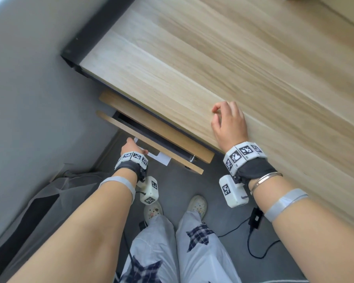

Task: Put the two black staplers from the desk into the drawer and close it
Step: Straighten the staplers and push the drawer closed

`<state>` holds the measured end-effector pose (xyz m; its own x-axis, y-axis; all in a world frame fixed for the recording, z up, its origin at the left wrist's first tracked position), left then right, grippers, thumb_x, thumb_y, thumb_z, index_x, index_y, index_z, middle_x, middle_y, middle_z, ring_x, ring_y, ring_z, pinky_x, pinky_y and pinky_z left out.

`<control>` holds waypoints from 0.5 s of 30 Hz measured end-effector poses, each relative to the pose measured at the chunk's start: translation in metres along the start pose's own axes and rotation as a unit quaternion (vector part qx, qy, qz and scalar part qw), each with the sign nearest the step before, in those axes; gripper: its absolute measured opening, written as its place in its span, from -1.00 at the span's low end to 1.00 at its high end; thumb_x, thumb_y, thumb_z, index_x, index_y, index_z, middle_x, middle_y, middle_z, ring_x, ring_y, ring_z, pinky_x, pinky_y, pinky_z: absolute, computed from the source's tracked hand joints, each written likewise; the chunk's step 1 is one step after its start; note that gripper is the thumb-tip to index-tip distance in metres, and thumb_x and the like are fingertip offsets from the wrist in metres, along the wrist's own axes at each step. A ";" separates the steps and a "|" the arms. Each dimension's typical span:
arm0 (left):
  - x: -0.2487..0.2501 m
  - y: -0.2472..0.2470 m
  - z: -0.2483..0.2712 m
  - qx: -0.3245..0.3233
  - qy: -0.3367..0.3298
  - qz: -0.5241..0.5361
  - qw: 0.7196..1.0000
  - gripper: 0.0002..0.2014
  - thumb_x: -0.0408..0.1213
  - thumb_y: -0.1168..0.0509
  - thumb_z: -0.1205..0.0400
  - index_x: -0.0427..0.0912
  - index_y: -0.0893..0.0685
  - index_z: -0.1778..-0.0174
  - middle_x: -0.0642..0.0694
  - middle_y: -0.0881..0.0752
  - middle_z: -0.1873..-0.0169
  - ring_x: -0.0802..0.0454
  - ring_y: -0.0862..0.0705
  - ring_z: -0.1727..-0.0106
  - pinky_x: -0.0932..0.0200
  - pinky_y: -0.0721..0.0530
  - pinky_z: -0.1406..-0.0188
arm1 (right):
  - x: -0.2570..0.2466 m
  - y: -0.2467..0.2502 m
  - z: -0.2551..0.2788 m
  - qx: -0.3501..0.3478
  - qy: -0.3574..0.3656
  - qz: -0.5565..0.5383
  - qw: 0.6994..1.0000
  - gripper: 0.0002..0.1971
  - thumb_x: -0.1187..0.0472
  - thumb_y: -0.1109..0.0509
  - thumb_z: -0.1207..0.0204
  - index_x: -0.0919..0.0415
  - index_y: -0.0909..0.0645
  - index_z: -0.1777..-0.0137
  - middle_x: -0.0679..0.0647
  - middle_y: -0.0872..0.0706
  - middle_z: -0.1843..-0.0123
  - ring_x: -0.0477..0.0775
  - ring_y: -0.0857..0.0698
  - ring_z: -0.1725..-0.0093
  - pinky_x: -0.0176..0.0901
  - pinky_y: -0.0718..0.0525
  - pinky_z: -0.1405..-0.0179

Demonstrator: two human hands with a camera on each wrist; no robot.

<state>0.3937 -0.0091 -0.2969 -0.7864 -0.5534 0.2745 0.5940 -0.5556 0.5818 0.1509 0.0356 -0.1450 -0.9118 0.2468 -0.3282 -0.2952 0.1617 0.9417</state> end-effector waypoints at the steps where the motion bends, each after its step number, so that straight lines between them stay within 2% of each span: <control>1: 0.004 0.000 -0.002 -0.002 0.000 -0.001 1.000 -0.37 -0.29 -0.44 -0.52 -0.33 -0.34 -0.46 -0.34 -0.58 -0.36 -0.29 -0.60 -0.35 -0.09 -0.61 -0.22 | 0.000 -0.001 0.000 0.003 -0.001 0.000 1.000 -0.84 0.37 -0.25 -0.50 0.33 -0.60 -0.04 0.30 -0.65 0.02 0.30 -0.63 0.01 -0.03 -0.50 -0.08; 4: 0.016 -0.002 -0.009 -0.002 -0.011 -0.005 1.000 -0.37 -0.27 -0.44 -0.52 -0.36 -0.36 -0.44 -0.36 -0.58 -0.36 -0.30 -0.61 -0.34 -0.10 -0.63 -0.20 | 0.000 -0.002 0.000 0.022 0.008 -0.005 1.000 -0.76 0.27 -0.15 -0.42 0.32 -0.62 0.05 0.30 -0.67 0.13 0.32 -0.66 0.14 -0.15 -0.39 0.05; 7: 0.025 -0.004 -0.017 0.006 -0.014 -0.007 1.000 -0.40 -0.23 -0.47 -0.49 -0.37 -0.42 -0.39 -0.37 -0.61 -0.34 -0.32 -0.62 -0.34 -0.12 -0.63 -0.20 | 0.000 -0.003 0.000 0.026 0.010 -0.009 1.000 -0.74 0.25 -0.13 -0.39 0.31 -0.62 0.08 0.29 -0.67 0.17 0.33 -0.67 0.18 -0.14 -0.36 0.08; 13: 0.037 -0.007 -0.030 0.005 -0.036 -0.020 0.999 -0.38 -0.14 -0.50 -0.43 -0.39 -0.50 -0.32 -0.38 -0.67 -0.26 -0.33 -0.64 -0.31 -0.13 -0.66 -0.17 | 0.000 -0.003 0.000 0.021 -0.005 -0.017 1.000 -0.72 0.22 -0.11 -0.39 0.26 -0.62 0.08 0.24 -0.67 0.17 0.29 -0.67 0.18 -0.16 -0.39 0.12; 15: 0.039 -0.006 -0.033 0.012 -0.035 -0.019 0.999 -0.42 -0.16 -0.50 -0.42 -0.39 -0.54 -0.28 -0.38 -0.70 -0.22 -0.33 -0.66 -0.28 -0.13 -0.67 -0.15 | 0.000 -0.003 0.000 0.016 -0.012 -0.025 1.000 -0.72 0.21 -0.10 -0.39 0.25 -0.62 0.08 0.22 -0.67 0.17 0.27 -0.67 0.18 -0.10 -0.50 0.12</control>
<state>0.3651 -0.0480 -0.3152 -0.8184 -0.4877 0.3040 0.5604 -0.5598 0.6104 0.1522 0.0351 -0.1479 -0.8894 0.2596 -0.3763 -0.3303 0.2039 0.9216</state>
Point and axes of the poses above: each hand's wrist, its own z-axis away from the middle knuckle, its own y-axis out of the back of the hand, x = y × z, the point moved 4 cm from there along -z, towards the middle knuckle
